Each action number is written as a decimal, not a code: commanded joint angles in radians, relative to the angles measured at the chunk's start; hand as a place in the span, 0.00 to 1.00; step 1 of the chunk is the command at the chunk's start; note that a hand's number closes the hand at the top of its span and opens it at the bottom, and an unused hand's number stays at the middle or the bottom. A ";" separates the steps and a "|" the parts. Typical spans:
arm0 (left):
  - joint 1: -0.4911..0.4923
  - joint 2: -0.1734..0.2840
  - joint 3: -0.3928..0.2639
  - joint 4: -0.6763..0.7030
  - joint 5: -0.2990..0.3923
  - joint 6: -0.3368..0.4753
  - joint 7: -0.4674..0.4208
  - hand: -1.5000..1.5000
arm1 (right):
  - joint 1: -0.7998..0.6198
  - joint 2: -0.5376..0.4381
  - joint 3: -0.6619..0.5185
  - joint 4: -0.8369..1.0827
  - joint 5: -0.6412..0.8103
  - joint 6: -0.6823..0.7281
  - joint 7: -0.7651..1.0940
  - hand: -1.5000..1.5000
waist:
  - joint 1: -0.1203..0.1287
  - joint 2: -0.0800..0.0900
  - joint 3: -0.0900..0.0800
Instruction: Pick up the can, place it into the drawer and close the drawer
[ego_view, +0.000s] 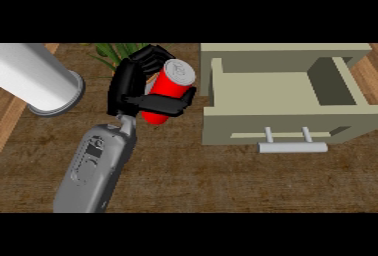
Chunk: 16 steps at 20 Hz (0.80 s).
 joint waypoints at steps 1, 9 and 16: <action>-0.136 -0.003 -0.081 0.074 -0.004 0.098 0.035 1.00 | -0.019 0.003 0.022 -0.081 0.003 -0.022 0.080 0.00 | -0.006 0.001 -0.001; -0.451 -0.003 -0.034 0.240 0.018 0.152 0.150 1.00 | 0.009 -0.004 -0.028 0.004 -0.023 0.029 -0.009 0.00 | -0.010 0.001 0.000; -0.625 -0.003 -0.076 0.455 0.114 0.221 0.093 1.00 | -0.027 -0.007 0.000 -0.010 0.000 -0.008 0.042 0.00 | -0.019 0.005 0.000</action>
